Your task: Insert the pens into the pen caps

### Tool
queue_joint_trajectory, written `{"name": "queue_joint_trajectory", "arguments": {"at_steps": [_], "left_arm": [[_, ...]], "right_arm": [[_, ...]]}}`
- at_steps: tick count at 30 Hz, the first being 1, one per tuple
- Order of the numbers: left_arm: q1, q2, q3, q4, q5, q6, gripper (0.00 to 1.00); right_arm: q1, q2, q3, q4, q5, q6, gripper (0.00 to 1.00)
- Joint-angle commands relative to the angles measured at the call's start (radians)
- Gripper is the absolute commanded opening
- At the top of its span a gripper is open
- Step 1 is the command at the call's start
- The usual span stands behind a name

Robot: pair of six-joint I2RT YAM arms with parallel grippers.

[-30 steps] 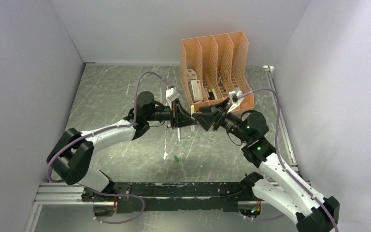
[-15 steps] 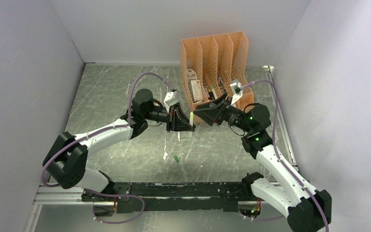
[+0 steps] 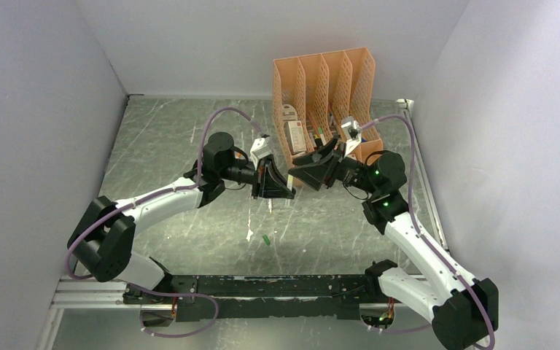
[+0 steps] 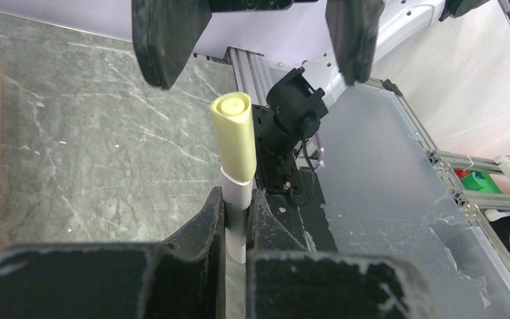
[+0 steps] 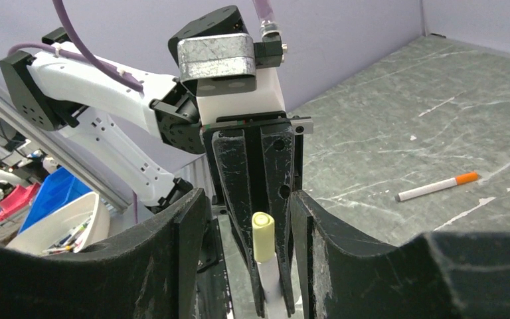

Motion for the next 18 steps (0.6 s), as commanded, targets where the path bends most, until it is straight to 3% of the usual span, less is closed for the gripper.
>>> {"name": "queue_joint_trajectory", "arguments": {"at_steps": [1, 11, 18], "left_arm": [[0.003, 0.014, 0.024, 0.082, 0.031, -0.061, 0.07], [-0.006, 0.055, 0.018, 0.164, 0.008, -0.124, 0.07], [-0.007, 0.068, 0.033, 0.150, -0.021, -0.128, 0.07]], "right_arm": [[0.004, 0.017, 0.010, 0.011, -0.023, -0.042, 0.49], [0.037, 0.036, -0.006, 0.009, -0.009, -0.065, 0.45], [0.044, 0.041, -0.010, -0.012, -0.002, -0.088, 0.33]]}}
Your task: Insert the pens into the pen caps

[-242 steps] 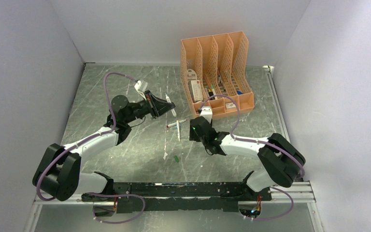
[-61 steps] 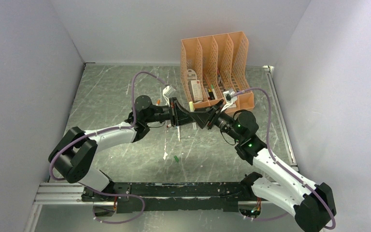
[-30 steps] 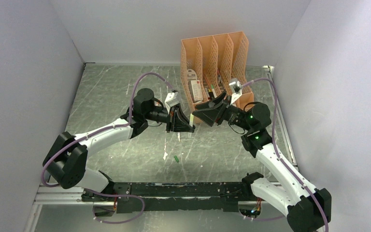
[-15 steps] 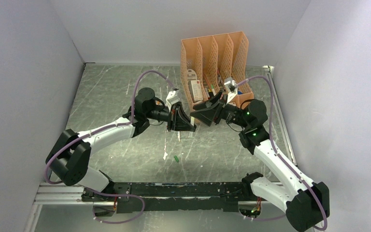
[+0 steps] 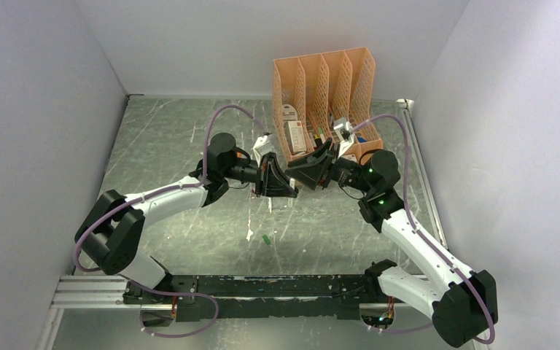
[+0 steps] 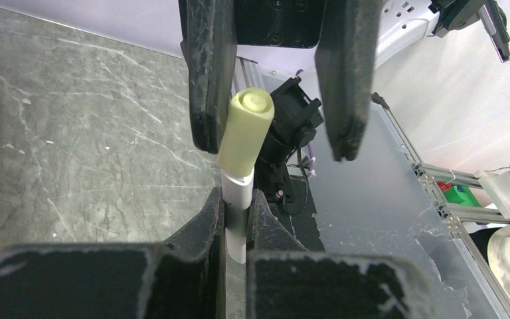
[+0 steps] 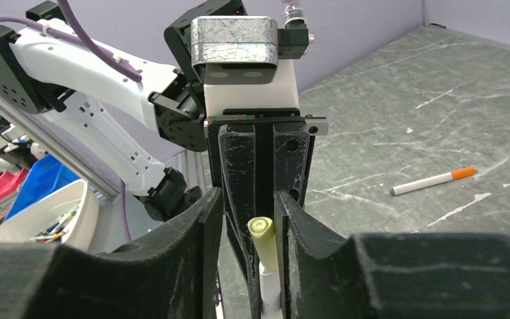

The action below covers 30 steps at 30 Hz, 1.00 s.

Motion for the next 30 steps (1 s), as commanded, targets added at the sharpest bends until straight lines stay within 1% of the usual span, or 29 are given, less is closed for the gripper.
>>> {"name": "queue_joint_trajectory", "arguments": {"at_steps": [1, 10, 15, 18, 19, 20, 21, 23, 24, 26, 30], "left_arm": [[-0.005, 0.010, 0.033, 0.039, -0.023, -0.012, 0.07], [-0.005, 0.014, 0.039, 0.062, -0.023, -0.038, 0.07], [-0.005, 0.025, 0.043, 0.067, -0.035, -0.050, 0.07], [-0.004, 0.032, 0.045, 0.071, -0.039, -0.052, 0.07], [-0.005, 0.035, 0.046, 0.070, -0.039, -0.052, 0.07], [-0.005, 0.036, 0.047, 0.070, -0.039, -0.052, 0.07], [-0.004, 0.037, 0.047, 0.074, -0.038, -0.055, 0.07], [-0.005, 0.036, 0.043, 0.080, -0.032, -0.058, 0.07], [-0.005, 0.036, 0.043, 0.080, -0.031, -0.060, 0.07], [-0.005, 0.034, 0.037, 0.084, -0.027, -0.061, 0.07], [-0.004, 0.028, 0.029, 0.085, -0.024, -0.061, 0.07]], "right_arm": [[0.010, 0.001, -0.011, -0.014, 0.002, -0.030, 0.32], [0.012, -0.001, -0.026, -0.037, 0.011, -0.047, 0.24], [0.013, -0.005, -0.026, -0.057, 0.019, -0.054, 0.11], [0.013, -0.006, -0.028, -0.058, 0.020, -0.054, 0.09], [0.014, -0.006, -0.029, -0.060, 0.023, -0.053, 0.11], [0.013, -0.007, -0.030, -0.060, 0.026, -0.055, 0.16], [0.013, -0.010, -0.031, -0.060, 0.029, -0.055, 0.25], [0.013, -0.018, -0.032, -0.064, 0.039, -0.061, 0.40], [0.013, -0.024, -0.034, -0.068, 0.046, -0.064, 0.43], [0.013, -0.043, -0.036, -0.073, 0.068, -0.072, 0.48], [0.013, -0.075, -0.035, -0.093, 0.117, -0.078, 0.50]]}}
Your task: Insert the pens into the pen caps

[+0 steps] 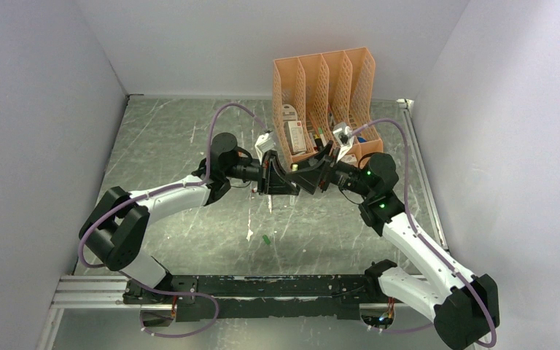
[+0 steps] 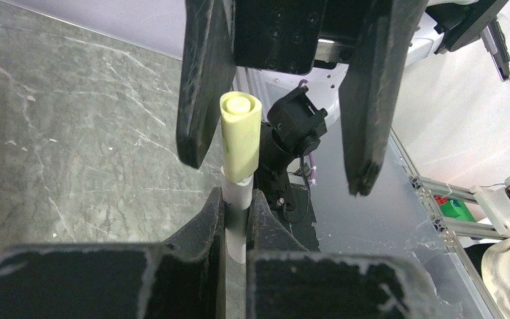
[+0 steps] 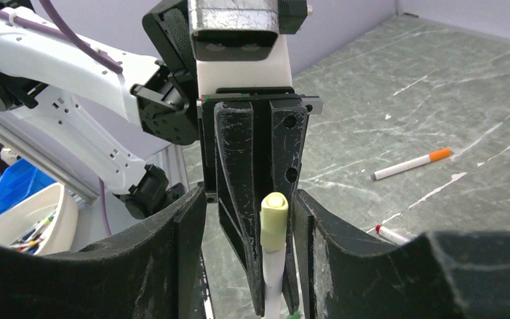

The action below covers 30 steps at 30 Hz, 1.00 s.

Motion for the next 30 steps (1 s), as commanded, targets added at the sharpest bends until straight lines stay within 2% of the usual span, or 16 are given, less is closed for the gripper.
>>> {"name": "queue_joint_trajectory", "arguments": {"at_steps": [1, 6, 16, 30], "left_arm": [[-0.001, -0.005, 0.021, 0.044, -0.001, -0.003, 0.07], [0.000, -0.019, 0.016, 0.031, -0.009, 0.006, 0.07], [0.000, -0.026, 0.014, 0.002, -0.021, 0.025, 0.07], [0.001, -0.024, 0.015, -0.037, -0.030, 0.054, 0.07]], "right_arm": [[0.005, -0.048, -0.006, -0.018, 0.059, -0.017, 0.50], [0.003, -0.045, -0.004, -0.032, 0.063, -0.014, 0.45], [0.005, -0.045, -0.002, -0.040, 0.055, 0.009, 0.52], [0.005, 0.028, -0.011, 0.081, -0.006, 0.080, 0.52]]}}
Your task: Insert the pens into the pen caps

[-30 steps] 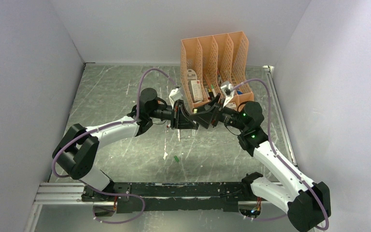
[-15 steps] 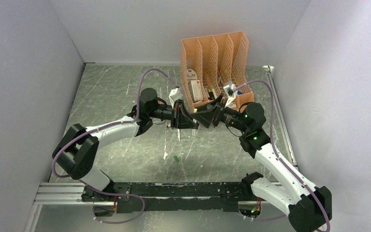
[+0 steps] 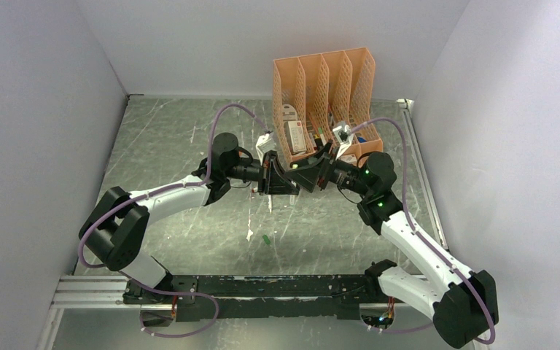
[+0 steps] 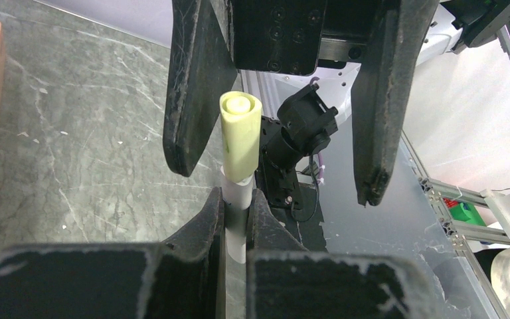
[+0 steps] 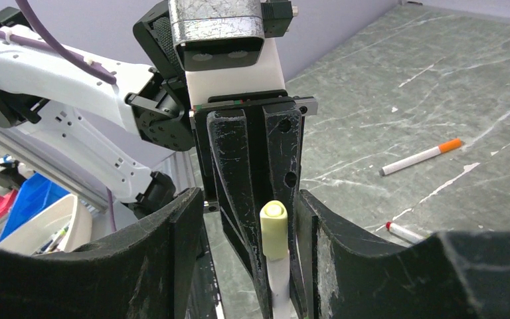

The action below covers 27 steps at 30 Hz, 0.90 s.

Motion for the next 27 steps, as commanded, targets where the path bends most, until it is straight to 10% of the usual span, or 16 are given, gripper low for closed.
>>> {"name": "queue_joint_trajectory", "arguments": {"at_steps": [1, 6, 19, 27], "left_arm": [[0.000, -0.022, 0.016, 0.004, -0.002, 0.017, 0.07], [0.001, -0.013, 0.021, 0.001, 0.001, 0.018, 0.07], [0.005, -0.027, -0.001, 0.132, 0.043, -0.087, 0.07], [0.009, -0.031, 0.008, 0.157, -0.008, -0.143, 0.07]], "right_arm": [[0.005, 0.009, -0.008, 0.064, -0.028, 0.025, 0.52], [0.005, 0.023, -0.003, 0.081, -0.031, 0.034, 0.50], [0.005, 0.031, -0.019, 0.075, -0.031, 0.025, 0.00], [0.006, 0.000, -0.024, 0.050, -0.039, -0.017, 0.00]]}}
